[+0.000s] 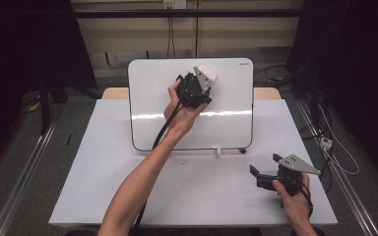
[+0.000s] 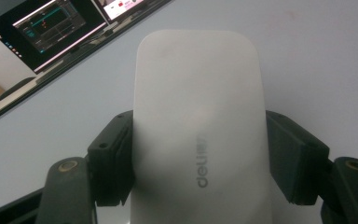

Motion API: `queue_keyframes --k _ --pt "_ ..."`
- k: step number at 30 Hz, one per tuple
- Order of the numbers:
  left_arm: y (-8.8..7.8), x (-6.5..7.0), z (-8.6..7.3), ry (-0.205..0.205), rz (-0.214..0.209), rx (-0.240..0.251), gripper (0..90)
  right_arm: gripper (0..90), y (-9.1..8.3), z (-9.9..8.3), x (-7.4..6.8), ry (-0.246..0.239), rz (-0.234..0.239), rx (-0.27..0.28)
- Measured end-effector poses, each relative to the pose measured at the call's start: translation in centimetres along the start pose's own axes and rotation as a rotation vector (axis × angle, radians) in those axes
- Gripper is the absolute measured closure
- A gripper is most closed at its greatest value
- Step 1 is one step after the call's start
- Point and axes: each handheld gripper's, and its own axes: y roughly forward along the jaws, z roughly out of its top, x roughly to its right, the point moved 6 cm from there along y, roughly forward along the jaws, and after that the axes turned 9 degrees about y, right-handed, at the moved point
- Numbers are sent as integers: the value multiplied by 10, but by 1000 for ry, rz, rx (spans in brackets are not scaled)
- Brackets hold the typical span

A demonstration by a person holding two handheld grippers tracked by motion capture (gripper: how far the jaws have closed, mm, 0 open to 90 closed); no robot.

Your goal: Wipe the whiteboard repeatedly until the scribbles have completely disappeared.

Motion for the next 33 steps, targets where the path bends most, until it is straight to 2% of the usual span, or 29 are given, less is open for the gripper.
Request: queue_keyframes --k 1,3,5,9,13,16,18,19,27,30,32,33 --pt "-2 -1 -1 -11 -9 -2 311 53 0 1 0 1 -2 1" --pt "-1 -1 0 -6 -9 -10 311 53 1 2 -2 0 -1 2" --pt "3 1 2 4 24 -20 311 54 3 2 -4 -5 3 -1" --pt "11 4 13 1 44 -16 310 53 4 2 -4 -6 -2 -1" --pt "17 11 26 30 57 2 310 54 5 2 -1 -1 -4 -5" --pt "23 15 27 34 72 10 310 54 3 1 1 4 -5 -3" --pt "25 20 29 52 73 11 310 54 2 0 3 7 -6 -1" --pt "25 24 31 65 55 10 310 54 1 0 3 9 -8 -1" --pt "31 56 41 143 -12 4 311 54 0 0 2 3 -5 0" --pt "30 71 40 201 -83 -3 311 54 0 0 2 6 -6 0" --pt "28 77 39 215 -98 9 311 54 0 0 2 3 -5 2" --pt "27 79 39 209 -126 18 311 54 0 0 1 2 -4 2"
